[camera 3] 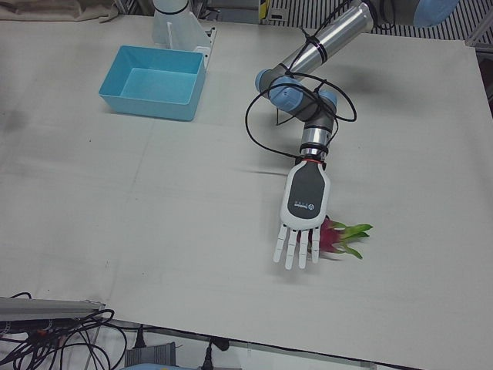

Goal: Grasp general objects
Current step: 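Close the left hand's fingers to grip the dragon fruit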

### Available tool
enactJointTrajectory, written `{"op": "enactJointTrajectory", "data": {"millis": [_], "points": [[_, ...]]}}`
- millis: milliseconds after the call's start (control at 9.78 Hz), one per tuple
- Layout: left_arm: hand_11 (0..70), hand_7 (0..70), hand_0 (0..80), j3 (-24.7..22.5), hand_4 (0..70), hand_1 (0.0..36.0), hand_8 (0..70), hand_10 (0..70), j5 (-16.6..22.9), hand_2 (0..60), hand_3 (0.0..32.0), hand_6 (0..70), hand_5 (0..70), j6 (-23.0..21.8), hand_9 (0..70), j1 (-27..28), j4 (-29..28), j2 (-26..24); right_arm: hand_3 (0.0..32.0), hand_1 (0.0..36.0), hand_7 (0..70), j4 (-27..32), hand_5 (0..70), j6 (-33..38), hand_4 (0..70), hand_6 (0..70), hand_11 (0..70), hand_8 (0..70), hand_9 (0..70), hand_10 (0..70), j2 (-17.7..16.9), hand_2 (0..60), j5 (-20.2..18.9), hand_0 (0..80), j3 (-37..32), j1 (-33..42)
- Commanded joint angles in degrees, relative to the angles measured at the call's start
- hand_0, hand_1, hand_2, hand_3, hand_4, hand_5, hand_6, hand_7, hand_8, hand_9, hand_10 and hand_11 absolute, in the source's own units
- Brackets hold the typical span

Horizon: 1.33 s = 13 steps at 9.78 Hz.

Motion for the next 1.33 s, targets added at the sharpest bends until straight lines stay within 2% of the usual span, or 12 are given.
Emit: {"op": "enactJointTrajectory", "data": {"millis": [0, 307, 409, 511, 614, 716, 818, 920, 1227], "points": [[0.0, 0.0, 56.1, 0.79, 0.0, 36.0, 0.0, 0.0, 0.10, 60.0, 11.6, 0.0, 0.0, 0.00, 0.0, 0.02, -0.26, -0.03, 0.0, 0.0, 0.0, 0.00, 0.0, 0.00, 0.0, 0.0, 0.0, 0.0, 0.0, 0.0, 0.00, 0.0, 0.00, 0.0, -0.07, 0.00], [0.0, 0.0, 62.4, 0.96, 0.0, 36.0, 0.0, 0.0, 0.10, 60.0, 12.4, 0.0, 0.0, 0.00, 0.0, -1.03, -0.17, 0.06, 0.0, 0.0, 0.0, 0.00, 0.0, 0.00, 0.0, 0.0, 0.0, 0.0, 0.0, 0.0, 0.00, 0.0, 0.00, 0.0, 0.02, 0.00], [0.0, 0.0, 68.8, 1.05, 0.0, 36.0, 0.0, 0.0, 0.10, 60.0, 12.4, 0.0, 0.0, 0.00, 0.0, -1.04, -0.17, -0.03, 0.0, 0.0, 0.0, 0.00, 0.0, 0.00, 0.0, 0.0, 0.0, 0.0, 0.0, 0.0, 0.00, 0.0, 0.00, 0.0, 0.02, 0.00], [0.0, 0.0, 66.3, 1.84, 0.0, 36.0, 0.0, 0.0, 0.10, 60.0, 13.2, 0.0, 0.0, -0.09, 0.0, -1.04, -0.17, -0.03, 0.0, 0.0, 0.0, 0.00, 0.0, 0.00, 0.0, 0.0, 0.0, 0.0, 0.0, 0.0, 0.00, 0.0, 0.00, 0.0, 0.02, 0.00], [0.0, 0.0, 56.9, 2.37, 0.0, 36.0, 0.0, 0.0, 0.28, 60.0, 17.0, 0.0, 0.0, -0.09, 0.0, -1.04, -0.26, -0.03, 0.0, 0.0, 0.0, 0.00, 0.0, 0.00, 0.0, 0.0, 0.0, 0.0, 0.0, 0.0, 0.00, 0.0, 0.00, 0.0, -0.07, 0.00], [0.0, 0.0, 53.0, 2.37, 0.0, 36.0, 0.0, 0.0, 0.28, 60.0, 18.0, 0.0, 0.0, -0.09, 0.0, -0.95, -0.26, -0.03, 0.0, 0.0, 0.0, 0.00, 0.0, 0.00, 0.0, 0.0, 0.0, 0.0, 0.0, 0.0, 0.00, 0.0, 0.00, 0.0, 0.02, 0.00], [0.0, 0.0, 55.5, 2.37, 0.0, 36.0, 0.0, 0.0, 0.28, 60.0, 16.0, 0.0, 0.0, -0.09, 0.0, -0.95, -0.17, -0.03, 0.0, 0.0, 0.0, 0.00, 0.0, 0.00, 0.0, 0.0, 0.0, 0.0, 0.0, 0.0, 0.00, 0.0, 0.00, 0.0, 0.02, 0.00], [0.0, 0.0, 60.6, 2.46, 0.0, 36.0, 0.0, 0.0, 0.28, 60.0, 15.6, 0.0, 0.0, 0.00, 0.0, -0.86, -0.26, -0.03, 0.0, 0.0, 0.0, 0.00, 0.0, 0.00, 0.0, 0.0, 0.0, 0.0, 0.0, 0.0, 0.00, 0.0, 0.00, 0.0, 0.02, 0.00], [0.0, 0.0, 54.6, 3.95, 0.0, 36.0, 0.0, 0.0, 0.37, 60.0, 17.8, 0.0, 0.0, -0.09, 0.0, -0.68, -1.05, -0.03, 0.0, 0.0, 0.0, 0.00, 0.0, 0.00, 0.0, 0.0, 0.0, 0.0, 0.0, 0.0, 0.00, 0.0, 0.00, 0.0, -0.07, 0.00]]}}
